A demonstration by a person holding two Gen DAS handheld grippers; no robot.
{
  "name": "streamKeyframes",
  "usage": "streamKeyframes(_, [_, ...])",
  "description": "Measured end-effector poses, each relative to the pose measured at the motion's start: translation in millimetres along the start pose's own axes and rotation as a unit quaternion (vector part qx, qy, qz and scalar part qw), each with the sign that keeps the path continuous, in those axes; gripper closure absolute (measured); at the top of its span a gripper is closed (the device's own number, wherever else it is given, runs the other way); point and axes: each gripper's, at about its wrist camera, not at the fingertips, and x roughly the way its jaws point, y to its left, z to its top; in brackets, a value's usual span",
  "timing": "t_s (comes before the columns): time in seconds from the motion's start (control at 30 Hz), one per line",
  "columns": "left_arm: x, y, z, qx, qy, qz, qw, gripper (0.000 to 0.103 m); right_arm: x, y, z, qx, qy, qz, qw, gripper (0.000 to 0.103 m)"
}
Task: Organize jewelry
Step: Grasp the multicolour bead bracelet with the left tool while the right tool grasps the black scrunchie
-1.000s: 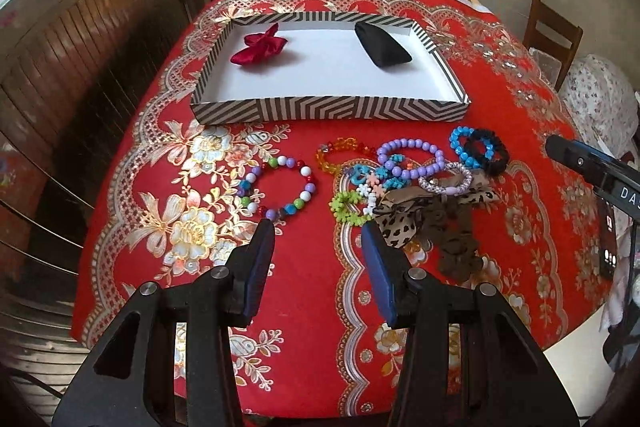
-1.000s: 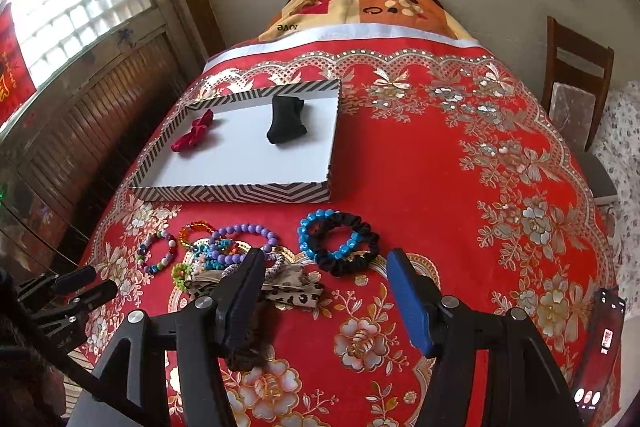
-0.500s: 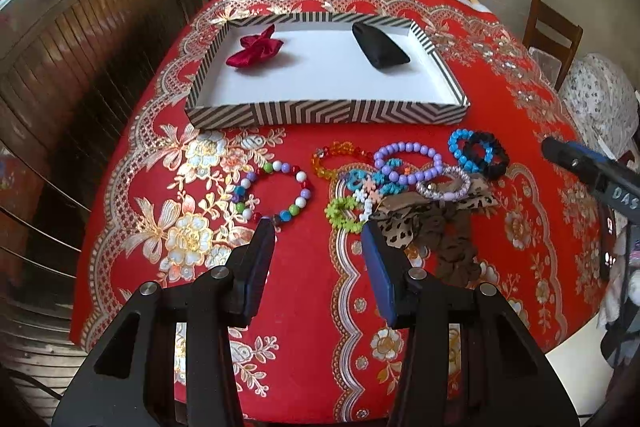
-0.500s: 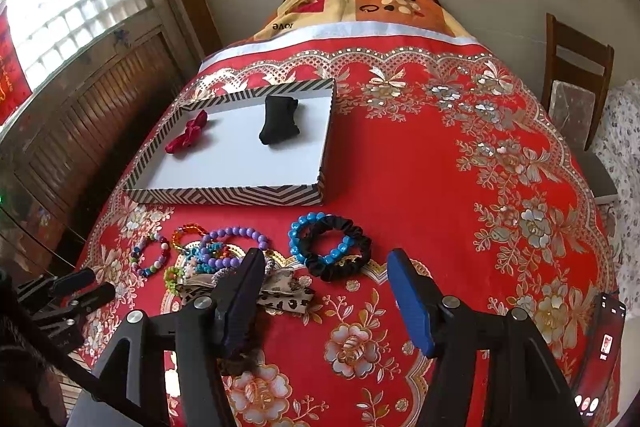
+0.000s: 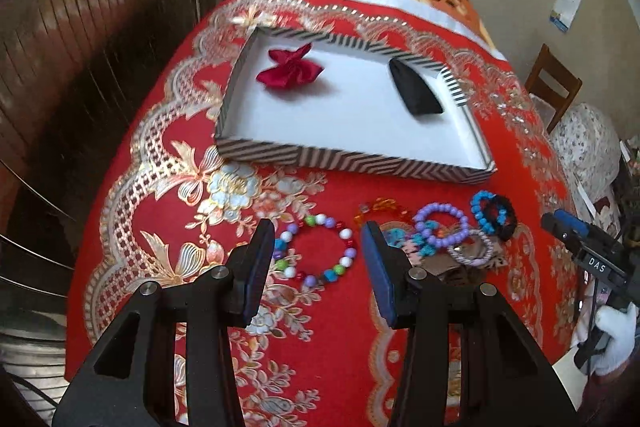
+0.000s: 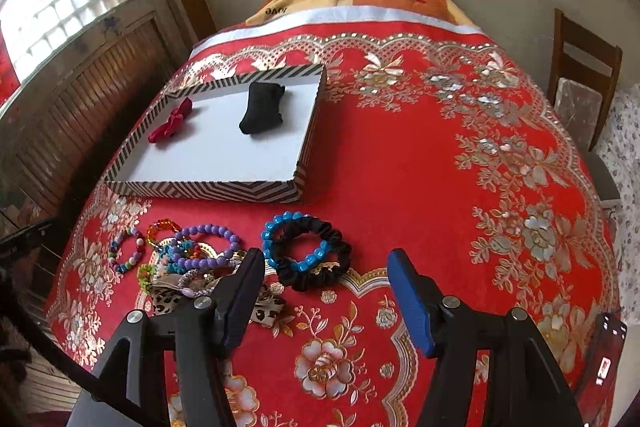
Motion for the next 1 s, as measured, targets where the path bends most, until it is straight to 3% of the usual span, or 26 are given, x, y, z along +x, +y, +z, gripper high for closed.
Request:
streamKeyframes(0.27, [38.6, 12.6, -15.0, -0.012, 0.056, 0.004, 0.9984, 0.059, 26.8, -11.9, 4.1, -0.006, 0.021, 0.004, 1.0, 0.042])
streamKeyframes(0.37, [48.2, 16.6, -14.1, -0.019, 0.061, 0.011, 0.9979, 0.059, 36.8, -15.3, 7.6, -0.014, 0.032, 0.003, 0.999, 0.052])
streamKeyframes(0.6, [67.1, 21.1, -9.4, -0.01, 0.077, 0.031, 0.9965, 0.059, 58.9, -9.2, 17.3, -0.05, 0.05, 0.011, 0.997, 0.056])
streamKeyframes(0.67, [72.3, 21.2, -7.5, -0.009, 0.081, 0.032, 0.9961, 0.059, 68.2, -9.2, 19.1, -0.054, 0.06, 0.017, 0.997, 0.06])
streamKeyframes(0.83, [81.1, 14.6, -5.7, 0.013, 0.088, 0.042, 0.9952, 0.058, 81.5, -9.9, 19.7, -0.063, 0.072, 0.038, 0.995, 0.087])
streamKeyframes(0.9, [82.4, 12.5, -4.8, 0.022, 0.083, 0.047, 0.9952, 0.059, 81.9, -10.3, 19.3, -0.065, 0.072, 0.044, 0.994, 0.092])
streamKeyframes(0.97, [83.1, 12.7, -3.7, 0.02, 0.081, 0.045, 0.9955, 0.07, 80.3, -10.2, 18.4, -0.065, 0.072, 0.052, 0.994, 0.095])
streamKeyframes(1.0, [83.3, 13.8, -2.7, 0.019, 0.081, 0.048, 0.9953, 0.086, 79.0, -10.5, 18.6, -0.064, 0.07, 0.053, 0.994, 0.095])
